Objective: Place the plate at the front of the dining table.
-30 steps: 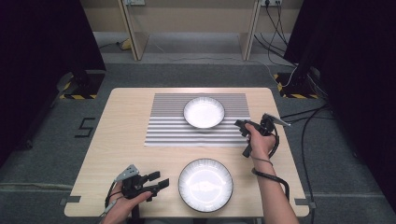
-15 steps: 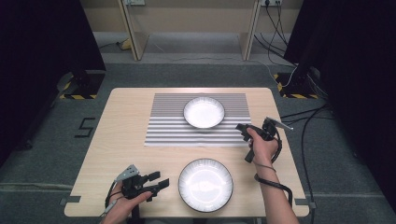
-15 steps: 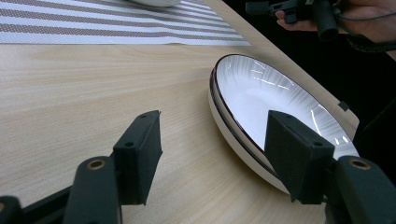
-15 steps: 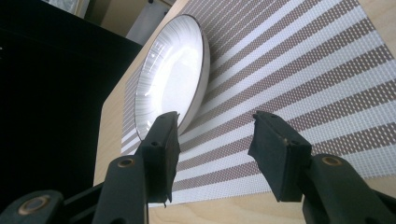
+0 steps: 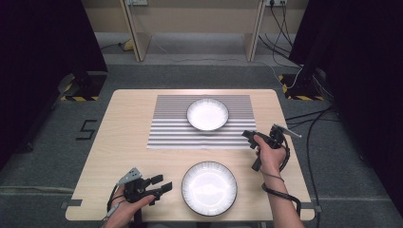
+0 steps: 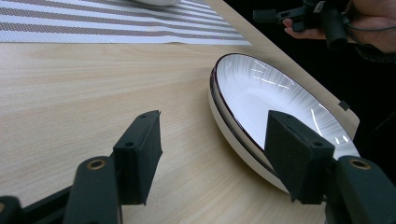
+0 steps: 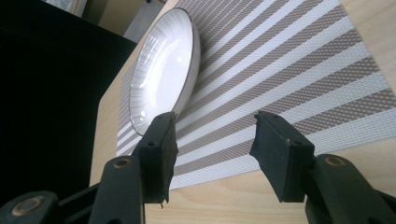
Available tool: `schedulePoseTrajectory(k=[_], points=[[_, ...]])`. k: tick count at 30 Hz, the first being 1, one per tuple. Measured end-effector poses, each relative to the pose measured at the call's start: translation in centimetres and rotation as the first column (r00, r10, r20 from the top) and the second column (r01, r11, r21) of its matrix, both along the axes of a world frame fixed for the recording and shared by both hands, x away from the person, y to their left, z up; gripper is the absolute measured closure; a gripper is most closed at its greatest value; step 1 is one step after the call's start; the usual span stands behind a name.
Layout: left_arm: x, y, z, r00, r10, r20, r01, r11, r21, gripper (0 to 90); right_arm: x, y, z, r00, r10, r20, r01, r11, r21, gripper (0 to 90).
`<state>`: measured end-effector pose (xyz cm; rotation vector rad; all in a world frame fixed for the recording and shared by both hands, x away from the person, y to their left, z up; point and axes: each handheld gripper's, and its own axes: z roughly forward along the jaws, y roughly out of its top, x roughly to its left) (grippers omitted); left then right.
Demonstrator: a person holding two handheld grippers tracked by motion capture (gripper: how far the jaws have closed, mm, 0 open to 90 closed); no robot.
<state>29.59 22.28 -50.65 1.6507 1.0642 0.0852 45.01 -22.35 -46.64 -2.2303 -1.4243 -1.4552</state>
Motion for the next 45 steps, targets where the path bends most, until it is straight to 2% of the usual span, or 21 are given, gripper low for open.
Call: schedulePoseTrajectory(k=[22, 45], points=[[-0.1, 0.1, -0.1, 1.0000, 0.003, -0.002, -0.003, 1.0000, 0.000, 36.0, -2.6, -0.9, -0.2, 0.9999, 0.007, 0.014, -0.007, 0.9999, -0.016, 47.9], [-0.2, 0.0, -0.1, 1.0000, 0.001, -0.005, -0.001, 1.0000, 0.001, 36.0, -5.5, -2.1, -0.9, 0.9998, 0.021, 0.007, -0.021, 0.9991, -0.036, 47.1]])
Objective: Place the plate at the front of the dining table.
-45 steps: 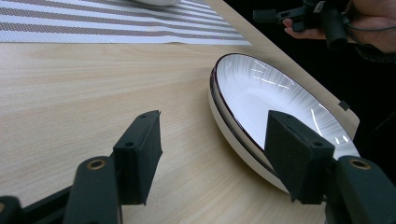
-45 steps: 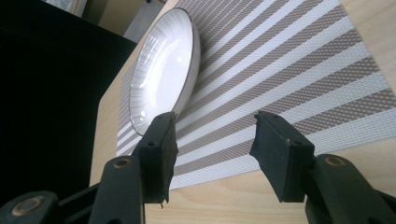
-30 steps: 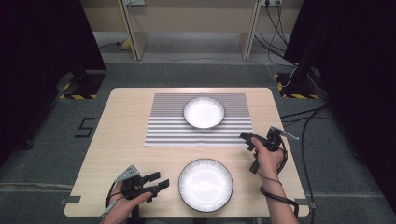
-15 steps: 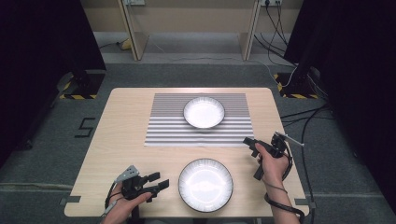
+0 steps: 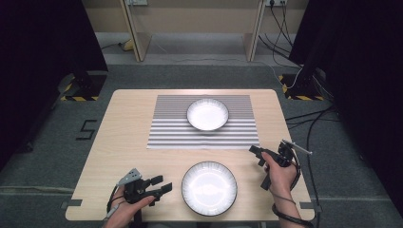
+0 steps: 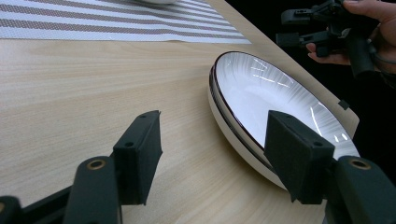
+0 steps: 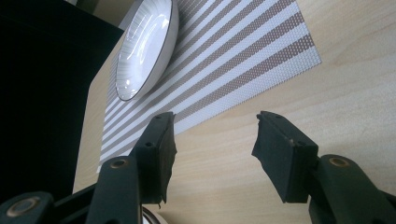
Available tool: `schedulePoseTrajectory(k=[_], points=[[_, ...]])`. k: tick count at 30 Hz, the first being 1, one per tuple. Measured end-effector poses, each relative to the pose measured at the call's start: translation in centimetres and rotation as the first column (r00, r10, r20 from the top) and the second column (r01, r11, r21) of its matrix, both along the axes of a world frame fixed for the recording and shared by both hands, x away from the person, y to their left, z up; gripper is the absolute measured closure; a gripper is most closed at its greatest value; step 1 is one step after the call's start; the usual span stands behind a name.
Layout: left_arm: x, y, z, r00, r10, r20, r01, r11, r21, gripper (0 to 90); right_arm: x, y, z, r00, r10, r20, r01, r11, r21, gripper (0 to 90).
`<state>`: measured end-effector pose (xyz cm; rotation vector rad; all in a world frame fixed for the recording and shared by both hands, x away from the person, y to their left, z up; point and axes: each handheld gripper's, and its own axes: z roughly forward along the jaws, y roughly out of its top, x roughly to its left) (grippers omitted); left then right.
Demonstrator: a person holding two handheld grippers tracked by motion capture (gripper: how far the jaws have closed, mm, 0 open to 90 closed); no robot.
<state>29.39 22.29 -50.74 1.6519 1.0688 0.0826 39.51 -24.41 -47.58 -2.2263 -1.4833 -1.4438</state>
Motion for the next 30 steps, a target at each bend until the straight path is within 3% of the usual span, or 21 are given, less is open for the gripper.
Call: schedulePoseTrajectory(k=[30], points=[[-0.1, -0.1, 0.0, 1.0000, -0.002, 0.000, 0.002, 1.0000, -0.002, 35.9, -3.5, -1.9, -0.3, 0.9996, -0.026, 0.009, 0.026, 0.9997, -0.002, 46.3]])
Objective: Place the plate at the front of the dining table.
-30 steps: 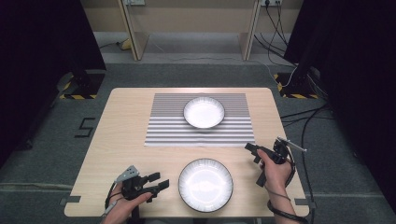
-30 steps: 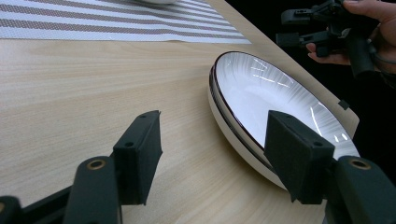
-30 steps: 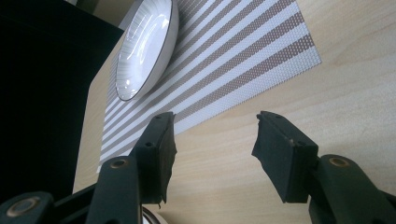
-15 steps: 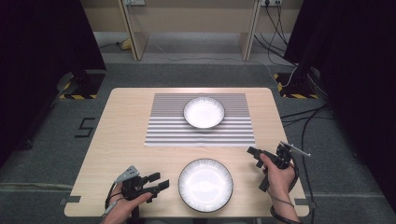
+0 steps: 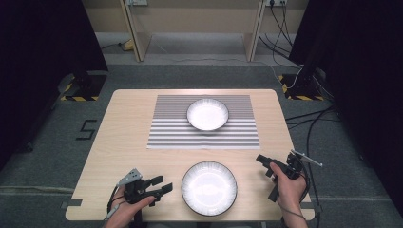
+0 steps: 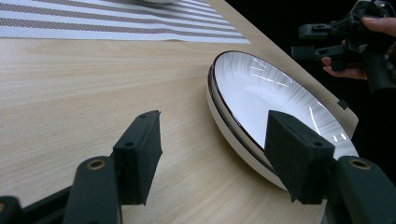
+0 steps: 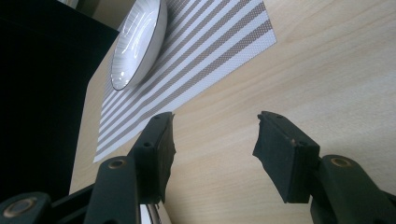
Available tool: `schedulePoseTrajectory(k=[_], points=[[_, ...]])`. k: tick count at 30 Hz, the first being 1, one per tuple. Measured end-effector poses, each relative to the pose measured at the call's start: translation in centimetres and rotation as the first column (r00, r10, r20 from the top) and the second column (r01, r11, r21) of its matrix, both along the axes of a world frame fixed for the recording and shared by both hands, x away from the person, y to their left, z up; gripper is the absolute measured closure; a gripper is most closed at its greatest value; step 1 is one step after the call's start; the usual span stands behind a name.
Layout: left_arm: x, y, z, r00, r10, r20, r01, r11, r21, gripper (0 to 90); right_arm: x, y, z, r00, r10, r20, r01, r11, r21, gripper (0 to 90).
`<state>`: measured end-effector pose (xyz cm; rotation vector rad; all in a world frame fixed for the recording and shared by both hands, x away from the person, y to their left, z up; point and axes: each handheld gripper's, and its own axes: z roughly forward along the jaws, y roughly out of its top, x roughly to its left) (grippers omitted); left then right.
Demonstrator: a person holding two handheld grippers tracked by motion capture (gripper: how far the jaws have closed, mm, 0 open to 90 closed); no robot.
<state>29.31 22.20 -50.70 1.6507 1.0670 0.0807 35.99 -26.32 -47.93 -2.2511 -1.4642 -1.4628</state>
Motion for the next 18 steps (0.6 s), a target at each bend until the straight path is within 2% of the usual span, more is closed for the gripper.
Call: schedulePoseTrajectory(k=[18], points=[[0.0, 0.0, 0.0, 1.0000, -0.002, -0.002, 0.002, 1.0000, -0.002, 35.9, -1.9, -0.2, -0.8, 0.9999, 0.010, -0.002, -0.010, 1.0000, -0.001, 46.1]])
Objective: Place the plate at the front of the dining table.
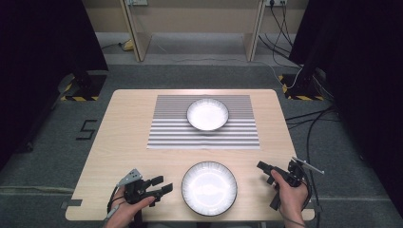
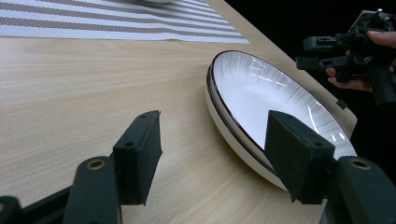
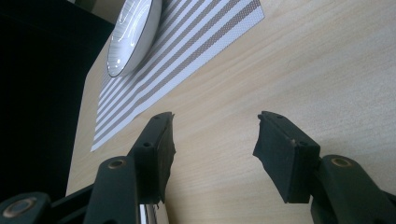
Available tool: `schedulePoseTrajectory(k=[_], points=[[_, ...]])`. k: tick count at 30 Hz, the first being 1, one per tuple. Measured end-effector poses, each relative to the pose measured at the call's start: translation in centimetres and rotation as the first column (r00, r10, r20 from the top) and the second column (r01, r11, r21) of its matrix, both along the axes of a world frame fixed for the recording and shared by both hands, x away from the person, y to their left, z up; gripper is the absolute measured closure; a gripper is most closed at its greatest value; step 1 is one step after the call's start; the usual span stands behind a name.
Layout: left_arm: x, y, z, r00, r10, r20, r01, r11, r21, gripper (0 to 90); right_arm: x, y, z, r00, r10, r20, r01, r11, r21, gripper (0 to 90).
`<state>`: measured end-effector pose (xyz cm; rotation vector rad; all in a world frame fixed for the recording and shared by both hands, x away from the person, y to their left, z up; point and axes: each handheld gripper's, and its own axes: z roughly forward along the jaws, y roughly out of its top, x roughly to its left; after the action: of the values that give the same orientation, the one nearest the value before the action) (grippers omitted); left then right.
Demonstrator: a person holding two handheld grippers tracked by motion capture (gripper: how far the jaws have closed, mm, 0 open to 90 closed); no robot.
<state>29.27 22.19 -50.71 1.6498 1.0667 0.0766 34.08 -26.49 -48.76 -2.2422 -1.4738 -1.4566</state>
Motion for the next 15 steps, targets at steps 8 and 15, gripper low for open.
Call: schedulePoseTrajectory(k=[8, 15], points=[[0.0, 0.0, 0.0, 1.0000, -0.001, 0.000, 0.001, 1.0000, 0.000, 35.8, -0.8, 0.1, -0.3, 1.0000, 0.010, 0.000, -0.010, 0.9996, -0.026, 46.1], [0.0, 0.0, 0.0, 1.0000, -0.001, -0.001, 0.001, 1.0000, 0.000, 35.8, -1.6, -0.2, -0.5, 0.9999, 0.012, -0.012, -0.012, 0.9998, -0.018, 46.0]])
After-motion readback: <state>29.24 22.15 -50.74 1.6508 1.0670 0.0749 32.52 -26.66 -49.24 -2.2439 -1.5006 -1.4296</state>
